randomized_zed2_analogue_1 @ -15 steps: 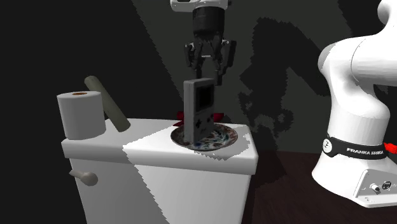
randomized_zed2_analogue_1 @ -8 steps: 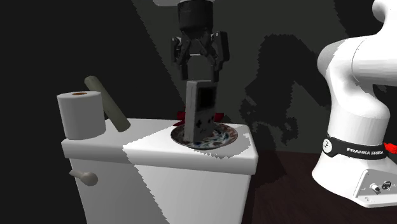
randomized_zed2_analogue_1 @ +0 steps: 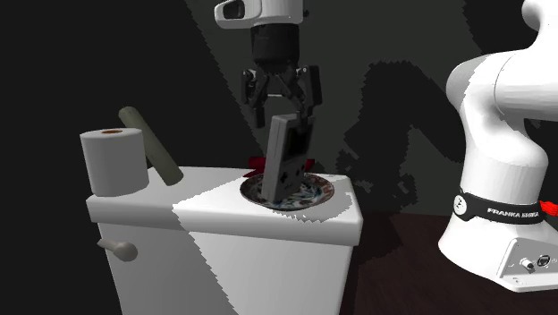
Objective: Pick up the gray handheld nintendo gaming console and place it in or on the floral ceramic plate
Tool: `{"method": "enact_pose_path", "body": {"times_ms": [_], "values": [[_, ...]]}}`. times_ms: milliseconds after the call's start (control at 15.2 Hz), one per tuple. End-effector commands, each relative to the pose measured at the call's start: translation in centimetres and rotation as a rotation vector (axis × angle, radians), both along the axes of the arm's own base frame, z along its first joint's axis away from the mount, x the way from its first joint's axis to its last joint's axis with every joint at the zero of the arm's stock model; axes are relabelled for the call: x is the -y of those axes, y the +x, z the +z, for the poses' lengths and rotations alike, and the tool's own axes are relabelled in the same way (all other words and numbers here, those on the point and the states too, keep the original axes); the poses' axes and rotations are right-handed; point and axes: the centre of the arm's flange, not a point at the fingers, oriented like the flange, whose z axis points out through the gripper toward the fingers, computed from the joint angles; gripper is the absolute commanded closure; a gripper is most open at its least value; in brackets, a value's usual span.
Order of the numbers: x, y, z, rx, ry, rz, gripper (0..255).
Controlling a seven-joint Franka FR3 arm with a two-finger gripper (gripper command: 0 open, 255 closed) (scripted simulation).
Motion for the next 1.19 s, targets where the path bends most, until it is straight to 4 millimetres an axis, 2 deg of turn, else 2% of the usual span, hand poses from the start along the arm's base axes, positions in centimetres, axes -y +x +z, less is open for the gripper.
{"method": "enact_pose_path", "body": {"times_ms": [0, 198, 264, 858, 1122], "values": [[0.0, 0.0, 0.0, 0.0, 0.0, 0.0, 0], [0.0, 0.0, 0.0, 0.0, 0.0, 0.0, 0], [0.0, 0.0, 0.0, 0.0, 0.0, 0.0, 255], [0.0, 0.0, 0.0, 0.0, 0.0, 0.0, 255], [0.0, 0.0, 2.1, 0.0, 0.0, 0.0, 255]]}}
